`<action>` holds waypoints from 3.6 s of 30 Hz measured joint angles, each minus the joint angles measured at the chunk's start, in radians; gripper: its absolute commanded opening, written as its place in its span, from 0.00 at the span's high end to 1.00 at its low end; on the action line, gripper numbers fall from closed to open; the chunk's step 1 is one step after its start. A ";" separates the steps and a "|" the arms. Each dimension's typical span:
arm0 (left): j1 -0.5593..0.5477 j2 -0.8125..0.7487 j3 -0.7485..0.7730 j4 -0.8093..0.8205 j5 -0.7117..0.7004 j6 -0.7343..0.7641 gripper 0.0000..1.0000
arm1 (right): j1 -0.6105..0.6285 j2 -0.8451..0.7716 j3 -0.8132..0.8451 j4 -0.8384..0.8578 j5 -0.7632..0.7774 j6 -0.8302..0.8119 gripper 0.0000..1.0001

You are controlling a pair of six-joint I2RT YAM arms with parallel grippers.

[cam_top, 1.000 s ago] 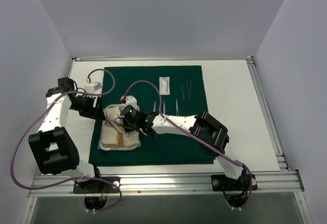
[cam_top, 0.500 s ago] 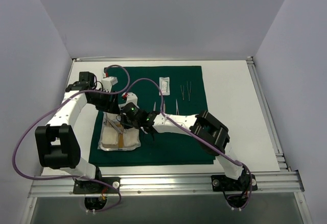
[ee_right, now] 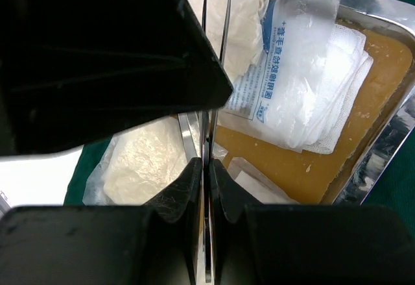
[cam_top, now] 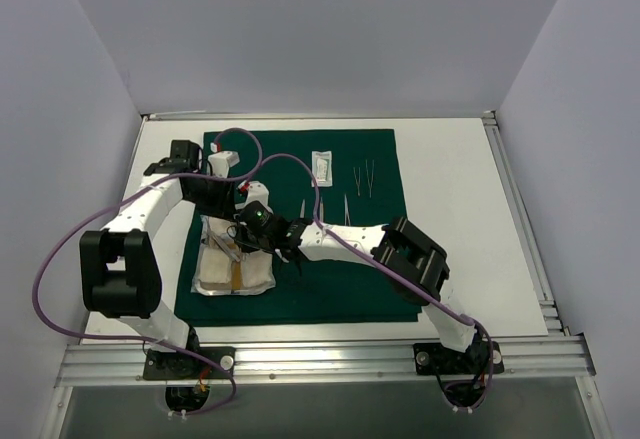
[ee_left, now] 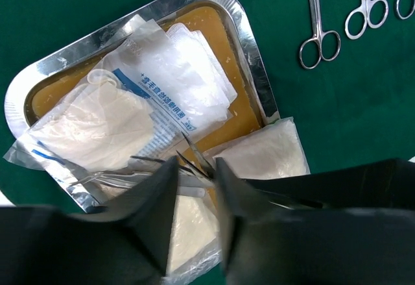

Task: Open and lay out the surgical kit
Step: Pick up the medical item from the container, then place the medical item in the surgical kit.

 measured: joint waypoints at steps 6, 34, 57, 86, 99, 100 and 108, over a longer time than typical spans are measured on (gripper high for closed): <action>-0.002 0.012 0.002 -0.001 0.019 -0.023 0.91 | 0.000 0.000 -0.002 0.002 -0.007 0.002 1.00; -0.043 0.038 0.045 -0.008 -0.177 0.102 0.98 | -0.031 -0.122 -0.072 -0.098 -0.063 -0.025 1.00; -0.024 -0.059 0.043 -0.063 -0.129 0.108 0.98 | -0.639 -0.793 -0.789 0.000 -0.152 -0.051 1.00; -0.023 -0.074 0.050 -0.086 -0.110 0.105 0.98 | -0.819 -0.575 -1.056 0.506 -0.301 0.194 1.00; -0.023 -0.090 0.052 -0.094 -0.108 0.105 0.98 | -0.821 -0.490 -1.057 0.583 -0.293 0.241 0.87; -0.023 -0.090 0.052 -0.094 -0.108 0.105 0.98 | -0.821 -0.490 -1.057 0.576 -0.288 0.240 0.85; -0.023 -0.093 0.052 -0.101 -0.107 0.106 0.98 | -0.819 -0.519 -0.982 0.437 -0.243 0.183 0.62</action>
